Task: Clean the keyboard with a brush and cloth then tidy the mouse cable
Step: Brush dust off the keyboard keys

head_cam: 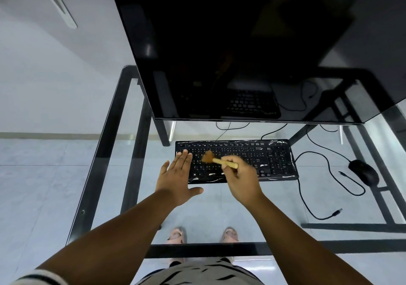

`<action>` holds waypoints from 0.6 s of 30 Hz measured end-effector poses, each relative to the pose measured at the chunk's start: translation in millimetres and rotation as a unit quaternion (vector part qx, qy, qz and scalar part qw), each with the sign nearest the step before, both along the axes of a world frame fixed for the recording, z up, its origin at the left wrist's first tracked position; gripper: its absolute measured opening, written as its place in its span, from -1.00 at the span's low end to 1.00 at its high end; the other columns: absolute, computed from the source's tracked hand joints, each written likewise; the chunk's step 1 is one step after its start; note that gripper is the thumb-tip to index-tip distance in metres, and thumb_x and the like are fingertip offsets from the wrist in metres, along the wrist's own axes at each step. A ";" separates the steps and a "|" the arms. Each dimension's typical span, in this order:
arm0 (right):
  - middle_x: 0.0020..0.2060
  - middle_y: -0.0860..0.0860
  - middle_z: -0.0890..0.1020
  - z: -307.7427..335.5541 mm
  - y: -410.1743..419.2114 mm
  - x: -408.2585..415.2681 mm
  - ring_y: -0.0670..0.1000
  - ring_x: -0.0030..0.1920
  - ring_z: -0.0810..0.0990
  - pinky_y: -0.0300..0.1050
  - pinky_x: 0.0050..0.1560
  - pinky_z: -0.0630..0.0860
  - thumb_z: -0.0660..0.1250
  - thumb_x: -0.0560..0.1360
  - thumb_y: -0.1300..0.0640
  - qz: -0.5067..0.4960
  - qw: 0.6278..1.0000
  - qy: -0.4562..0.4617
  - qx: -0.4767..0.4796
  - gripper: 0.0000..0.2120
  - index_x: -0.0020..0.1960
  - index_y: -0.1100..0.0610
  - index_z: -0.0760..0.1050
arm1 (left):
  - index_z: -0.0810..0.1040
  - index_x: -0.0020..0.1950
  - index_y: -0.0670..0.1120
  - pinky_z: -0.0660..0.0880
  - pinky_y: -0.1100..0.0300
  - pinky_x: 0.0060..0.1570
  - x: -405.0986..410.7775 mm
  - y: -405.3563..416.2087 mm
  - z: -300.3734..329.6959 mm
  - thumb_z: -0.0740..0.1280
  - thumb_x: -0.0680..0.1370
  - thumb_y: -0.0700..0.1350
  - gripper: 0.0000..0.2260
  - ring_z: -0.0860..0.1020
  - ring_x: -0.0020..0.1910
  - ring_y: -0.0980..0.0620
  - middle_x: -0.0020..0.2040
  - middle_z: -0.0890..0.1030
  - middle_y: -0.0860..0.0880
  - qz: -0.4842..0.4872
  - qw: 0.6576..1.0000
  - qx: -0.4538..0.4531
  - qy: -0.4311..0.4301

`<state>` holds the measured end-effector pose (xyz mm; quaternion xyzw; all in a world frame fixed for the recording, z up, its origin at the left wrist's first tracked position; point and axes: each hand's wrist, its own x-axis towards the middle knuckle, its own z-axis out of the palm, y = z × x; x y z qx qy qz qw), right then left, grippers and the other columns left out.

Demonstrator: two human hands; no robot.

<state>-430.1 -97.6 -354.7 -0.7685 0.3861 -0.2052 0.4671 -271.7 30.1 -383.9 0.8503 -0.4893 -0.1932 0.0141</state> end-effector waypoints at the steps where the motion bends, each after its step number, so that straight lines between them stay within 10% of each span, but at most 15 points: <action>1: -0.43 -0.02 0.57 -1.6 -1.2 -0.3 -0.12 -0.52 0.36 -0.29 -0.47 0.29 0.30 0.56 0.21 -0.038 0.999 -0.004 -0.016 -0.84 0.07 0.01 0.57 | -0.22 0.59 -0.04 -0.17 0.01 0.52 -1.5 -1.3 -0.3 0.18 0.48 0.39 -0.07 -0.21 0.57 0.08 0.59 -0.23 0.04 0.000 1.000 -0.005 0.001; 18: -0.44 -0.07 0.55 -1.2 -6.9 -17.2 -0.11 -0.52 0.36 -0.22 -0.48 0.31 0.30 0.56 0.22 -0.047 0.998 0.012 -0.033 -0.84 0.03 -0.02 0.55 | -0.22 0.59 -0.04 -0.15 -0.05 0.52 -8.9 -6.7 0.9 0.07 0.55 0.35 -0.19 -0.23 0.56 0.07 0.59 -0.24 0.03 -0.002 1.000 0.019 0.005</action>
